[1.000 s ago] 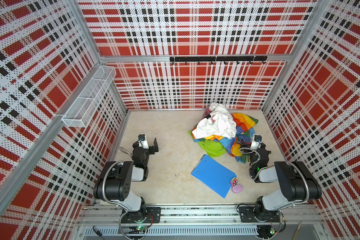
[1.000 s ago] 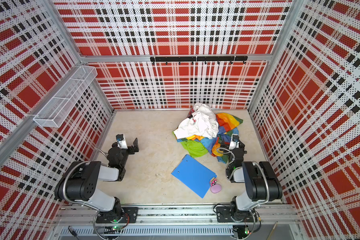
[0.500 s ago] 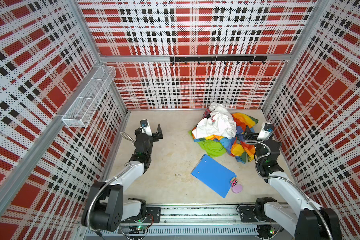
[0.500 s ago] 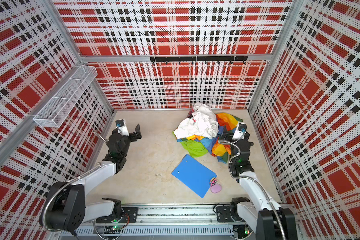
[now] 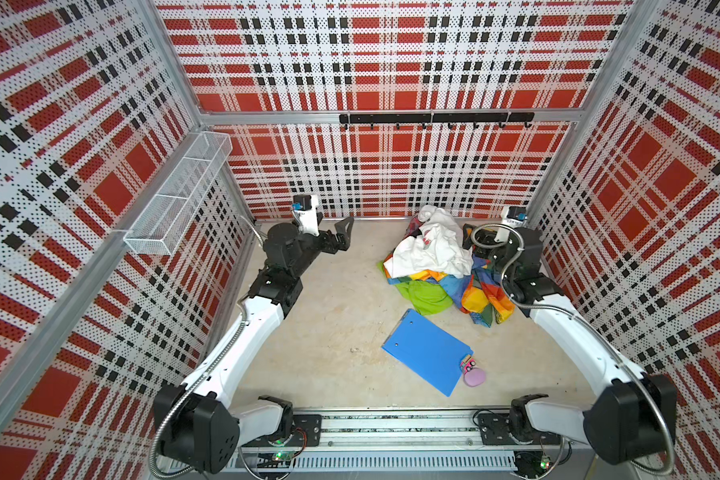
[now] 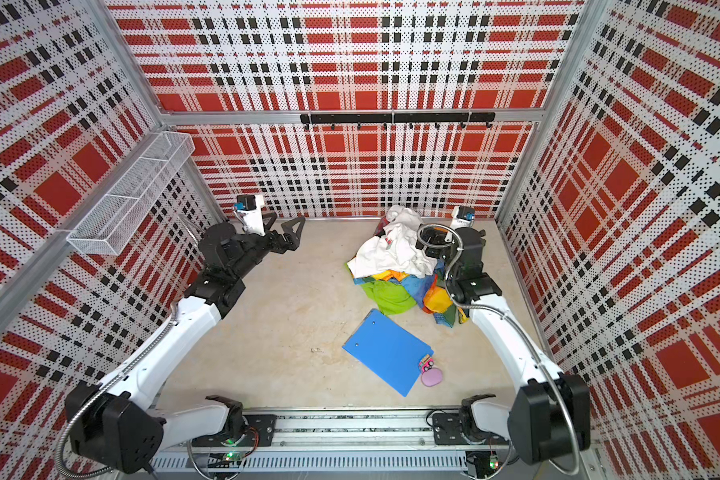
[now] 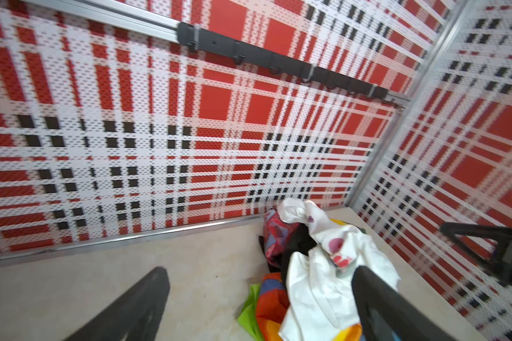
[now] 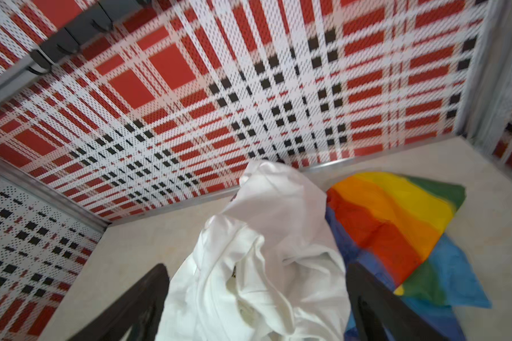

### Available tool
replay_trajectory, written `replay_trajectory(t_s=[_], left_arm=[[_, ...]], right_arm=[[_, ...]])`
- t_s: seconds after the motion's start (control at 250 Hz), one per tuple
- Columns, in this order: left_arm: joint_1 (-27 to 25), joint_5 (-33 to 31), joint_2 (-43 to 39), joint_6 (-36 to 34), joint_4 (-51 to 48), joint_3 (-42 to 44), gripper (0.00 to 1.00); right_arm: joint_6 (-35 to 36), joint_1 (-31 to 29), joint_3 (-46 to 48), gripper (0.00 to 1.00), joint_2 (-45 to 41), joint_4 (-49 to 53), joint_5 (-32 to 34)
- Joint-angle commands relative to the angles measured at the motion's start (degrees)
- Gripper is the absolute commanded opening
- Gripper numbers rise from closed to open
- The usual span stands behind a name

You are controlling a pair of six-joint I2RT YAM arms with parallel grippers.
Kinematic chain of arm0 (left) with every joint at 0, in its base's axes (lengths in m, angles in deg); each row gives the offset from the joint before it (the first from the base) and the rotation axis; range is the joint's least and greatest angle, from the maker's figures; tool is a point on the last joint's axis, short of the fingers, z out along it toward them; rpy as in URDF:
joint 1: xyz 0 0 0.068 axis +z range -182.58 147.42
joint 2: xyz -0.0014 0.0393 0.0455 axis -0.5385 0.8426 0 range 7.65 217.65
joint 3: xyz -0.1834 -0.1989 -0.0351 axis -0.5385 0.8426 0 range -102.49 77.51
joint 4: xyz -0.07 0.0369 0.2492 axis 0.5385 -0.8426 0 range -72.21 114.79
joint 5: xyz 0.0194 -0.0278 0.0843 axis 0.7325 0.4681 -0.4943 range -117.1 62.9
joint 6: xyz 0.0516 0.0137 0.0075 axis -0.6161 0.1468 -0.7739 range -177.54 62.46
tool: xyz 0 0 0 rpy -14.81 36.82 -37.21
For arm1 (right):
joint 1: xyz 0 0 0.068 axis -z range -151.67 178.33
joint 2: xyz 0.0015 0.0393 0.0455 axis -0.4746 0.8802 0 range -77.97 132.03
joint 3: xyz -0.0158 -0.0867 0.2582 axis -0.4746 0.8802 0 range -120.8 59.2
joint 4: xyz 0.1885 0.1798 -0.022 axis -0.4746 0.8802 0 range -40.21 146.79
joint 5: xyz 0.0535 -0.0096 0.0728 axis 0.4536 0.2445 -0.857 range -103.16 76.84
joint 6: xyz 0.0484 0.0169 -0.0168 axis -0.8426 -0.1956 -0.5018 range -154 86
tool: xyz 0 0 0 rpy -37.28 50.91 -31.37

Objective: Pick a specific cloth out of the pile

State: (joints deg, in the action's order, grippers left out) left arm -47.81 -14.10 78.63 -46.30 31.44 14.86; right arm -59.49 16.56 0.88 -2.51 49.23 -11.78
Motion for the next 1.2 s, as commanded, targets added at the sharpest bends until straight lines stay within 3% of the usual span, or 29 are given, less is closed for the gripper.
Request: replay_trajectory(t_s=[0.0,0.476,0.524,0.588,0.648,0.784,0.997,1.197], left_arm=[[0.02,4.89,0.74,-3.05,-6.70,1.04,0.99],[-0.67,9.37,2.68,0.26,-9.80,-1.07,0.99],[-0.85,9.19,2.64,0.17,-9.69,-0.91,0.99],[-0.81,8.63,2.45,-0.23,-9.85,-0.88,0.99],[-0.75,8.28,2.38,-0.27,-9.78,-0.80,0.99],[-0.60,8.40,2.08,-0.21,-9.30,-0.46,0.99],[0.10,8.31,1.46,-0.09,-8.59,-0.01,0.99],[0.64,8.25,0.80,0.16,-8.24,0.21,0.99]], right_arm=[[-6.45,-0.25,-1.39,1.00,5.33,2.90,-5.81],[-9.26,-3.43,-5.48,1.00,25.30,5.78,-7.36],[-9.96,-3.36,-5.02,0.86,26.29,4.82,-7.29],[-10.83,-3.39,-4.28,0.51,26.64,3.57,-6.41],[-11.05,-3.40,-4.26,0.28,26.13,3.66,-4.82],[-10.37,-3.39,-5.86,0.06,23.76,6.18,-1.63],[-8.10,-2.59,-11.18,0.02,17.32,10.09,-0.86],[-8.62,4.09,-15.55,0.02,11.64,12.27,-6.20]])
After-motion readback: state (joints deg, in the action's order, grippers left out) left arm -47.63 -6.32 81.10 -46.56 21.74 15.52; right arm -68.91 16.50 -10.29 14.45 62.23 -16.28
